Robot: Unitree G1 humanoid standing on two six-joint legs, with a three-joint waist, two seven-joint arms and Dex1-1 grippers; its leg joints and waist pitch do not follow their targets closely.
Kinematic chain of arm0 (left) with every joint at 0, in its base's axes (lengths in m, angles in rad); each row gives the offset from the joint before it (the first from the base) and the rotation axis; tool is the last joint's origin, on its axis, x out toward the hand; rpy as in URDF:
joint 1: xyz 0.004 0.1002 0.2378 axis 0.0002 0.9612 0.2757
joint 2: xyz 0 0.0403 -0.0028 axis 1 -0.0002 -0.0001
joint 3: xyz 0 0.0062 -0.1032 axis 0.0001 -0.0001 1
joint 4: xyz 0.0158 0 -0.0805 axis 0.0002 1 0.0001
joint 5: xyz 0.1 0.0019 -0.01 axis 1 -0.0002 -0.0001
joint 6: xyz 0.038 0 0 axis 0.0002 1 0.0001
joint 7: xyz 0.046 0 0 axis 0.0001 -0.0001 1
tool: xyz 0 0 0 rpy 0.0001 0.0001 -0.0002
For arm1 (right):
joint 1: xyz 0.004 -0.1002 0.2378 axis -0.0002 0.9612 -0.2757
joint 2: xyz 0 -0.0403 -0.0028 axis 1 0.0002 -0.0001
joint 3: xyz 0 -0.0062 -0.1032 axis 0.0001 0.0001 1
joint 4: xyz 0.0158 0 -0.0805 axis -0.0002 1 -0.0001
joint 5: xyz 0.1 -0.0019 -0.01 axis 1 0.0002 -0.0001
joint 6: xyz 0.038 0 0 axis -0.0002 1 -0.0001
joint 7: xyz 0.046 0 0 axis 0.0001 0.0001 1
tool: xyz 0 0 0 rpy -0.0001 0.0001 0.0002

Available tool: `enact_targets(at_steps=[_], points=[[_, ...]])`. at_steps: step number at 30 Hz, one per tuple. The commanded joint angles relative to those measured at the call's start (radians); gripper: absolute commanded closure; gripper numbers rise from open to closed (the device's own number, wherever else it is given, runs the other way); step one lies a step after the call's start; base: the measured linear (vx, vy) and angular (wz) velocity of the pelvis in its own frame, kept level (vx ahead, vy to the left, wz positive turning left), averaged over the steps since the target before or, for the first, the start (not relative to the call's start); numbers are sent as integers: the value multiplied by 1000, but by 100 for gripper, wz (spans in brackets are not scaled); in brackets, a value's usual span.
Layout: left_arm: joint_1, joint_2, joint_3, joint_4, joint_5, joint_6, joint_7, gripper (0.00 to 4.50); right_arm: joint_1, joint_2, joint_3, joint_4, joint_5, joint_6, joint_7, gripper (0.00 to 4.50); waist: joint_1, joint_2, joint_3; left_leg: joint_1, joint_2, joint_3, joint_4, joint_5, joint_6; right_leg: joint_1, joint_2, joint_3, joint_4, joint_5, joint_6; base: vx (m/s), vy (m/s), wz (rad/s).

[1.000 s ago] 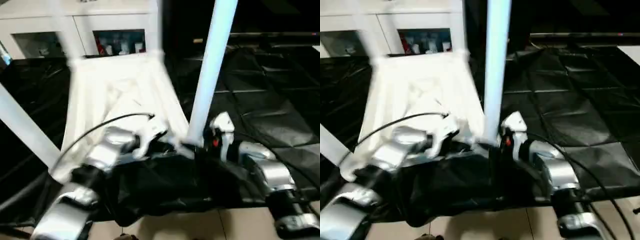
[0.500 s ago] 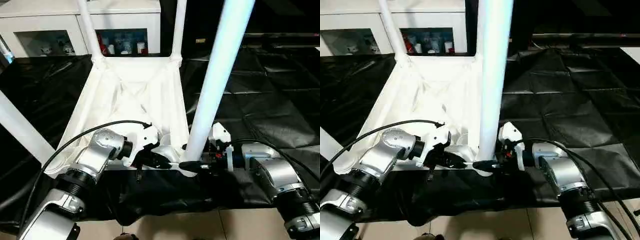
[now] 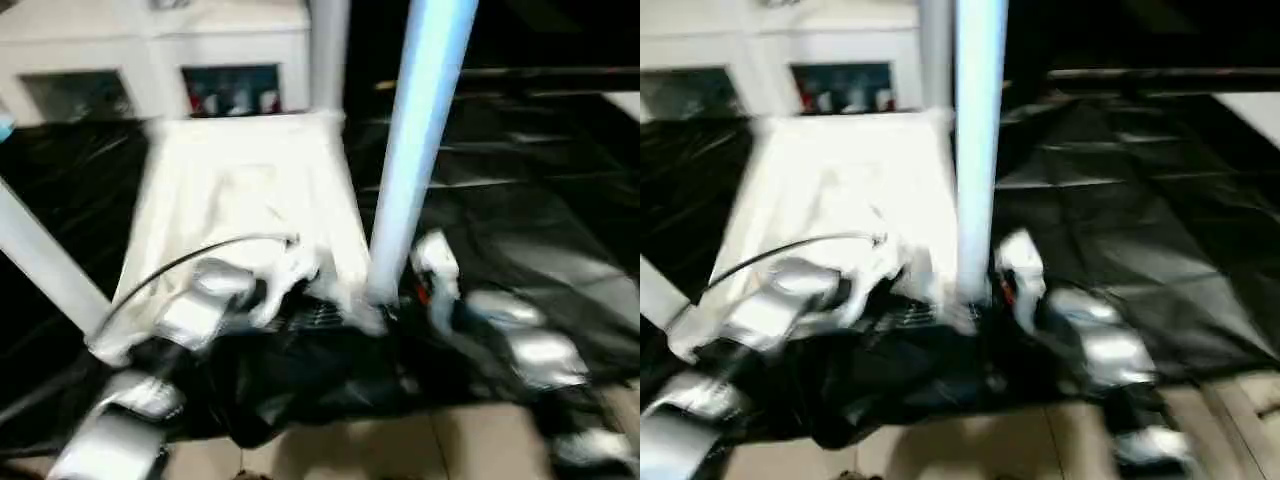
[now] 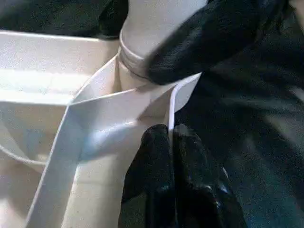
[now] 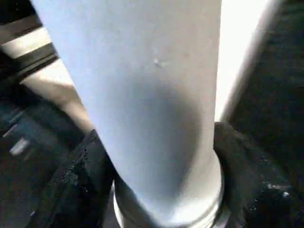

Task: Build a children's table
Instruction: Rotate leg to tighten

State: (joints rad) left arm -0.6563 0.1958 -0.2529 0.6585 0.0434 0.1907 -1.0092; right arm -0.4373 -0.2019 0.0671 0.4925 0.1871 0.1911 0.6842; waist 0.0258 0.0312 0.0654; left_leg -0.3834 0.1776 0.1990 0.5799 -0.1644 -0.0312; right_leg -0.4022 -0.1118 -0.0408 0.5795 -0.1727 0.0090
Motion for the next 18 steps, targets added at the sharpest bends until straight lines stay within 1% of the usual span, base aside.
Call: enact_targets(at_steps=[1,3,4,5,6,7,8,9,10,11,13,14,16,17,18], points=[[-31,-69,1,4,-24,-5,51,450,5,32,32,78,-80,10,-122,178,0,-13,-58,26,39,-27,-82,-401,-15,24,-32,19,-88,-469,-158,0,0,0],[-46,-101,8,18,-24,3,99,450,-12,61,15,107,-81,15,-187,178,1,-11,-56,27,38,-25,-83,-406,-10,19,-31,23,-88,-455,-163,0,0,0],[-52,-117,10,23,-26,7,117,450,-20,79,5,118,-74,13,-206,178,0,-12,-56,25,38,-26,-83,-401,-9,22,-30,21,-87,-447,-164,0,0,0],[-54,-128,11,25,-29,10,124,450,-25,92,1,122,-67,8,-209,178,0,-11,-57,21,39,-28,-86,-393,-6,25,-30,20,-85,-428,-166,0,0,0],[-55,-130,11,26,-29,9,125,450,-25,94,0,123,-66,7,-208,178,2,-12,-57,22,39,-25,-85,-390,-1,23,-29,22,-86,-410,-169,0,0,0],[-59,-141,12,33,-28,5,126,450,-31,110,-7,123,-49,4,-189,143,3,-11,-55,21,39,-25,-85,-388,3,22,-29,23,-85,-398,-171,0,0,0],[-59,-144,10,35,-26,2,118,450,-33,119,-10,113,-29,8,-157,108,4,-12,-57,20,38,-23,-84,-376,13,25,-28,24,-84,-367,-179,0,0,0],[-59,-144,6,36,-26,-1,108,450,-36,123,-8,103,-10,11,-124,108,6,-12,-58,19,39,-22,-83,-358,21,27,-28,25,-80,-335,-188,0,0,0],[-55,-137,1,31,-31,-3,89,450,-38,114,3,87,4,12,-81,106,7,-10,-59,18,39,-22,-83,-351,25,28,-29,25,-78,-319,-193,0,0,0],[-51,-129,-2,24,-34,-4,72,450,-35,102,16,72,4,11,-54,93,8,-11,-59,15,39,-21,-82,-337,34,31,-29,24,-76,-297,-201,0,0,0],[-43,-115,-7,11,-39,-6,43,450,-23,73,40,39,8,8,12,68,9,-12,-60,15,39,-20,-80,-319,45,34,-30,24,-74,-278,-210,0,0,0],[-40,-109,-9,7,-40,-7,31,450,-19,60,50,25,10,5,41,64,13,-12,-61,16,41,-19,-79,-307,54,35,-30,24,-73,-265,-214,0,0,0],[-25,-80,-19,-17,-48,-17,-38,450,-4,8,63,-18,27,10,139,64,15,-14,-62,14,41,-19,-77,-286,68,37,-31,24,-70,-246,-222,0,0,0],[-25,-80,-19,-17,-48,-17,-38,450,-4,8,63,-18,27,10,139,64,16,-15,-62,13,41,-18,-76,-269,78,39,-31,24,-69,-234,-226,0,0,0],[-3,-41,-39,-53,-61,-24,-129,450,7,-48,65,-48,42,19,231,64,18,-17,-62,13,43,-17,-74,-253,86,39,-32,24,-67,-218,-233,0,0,0]])
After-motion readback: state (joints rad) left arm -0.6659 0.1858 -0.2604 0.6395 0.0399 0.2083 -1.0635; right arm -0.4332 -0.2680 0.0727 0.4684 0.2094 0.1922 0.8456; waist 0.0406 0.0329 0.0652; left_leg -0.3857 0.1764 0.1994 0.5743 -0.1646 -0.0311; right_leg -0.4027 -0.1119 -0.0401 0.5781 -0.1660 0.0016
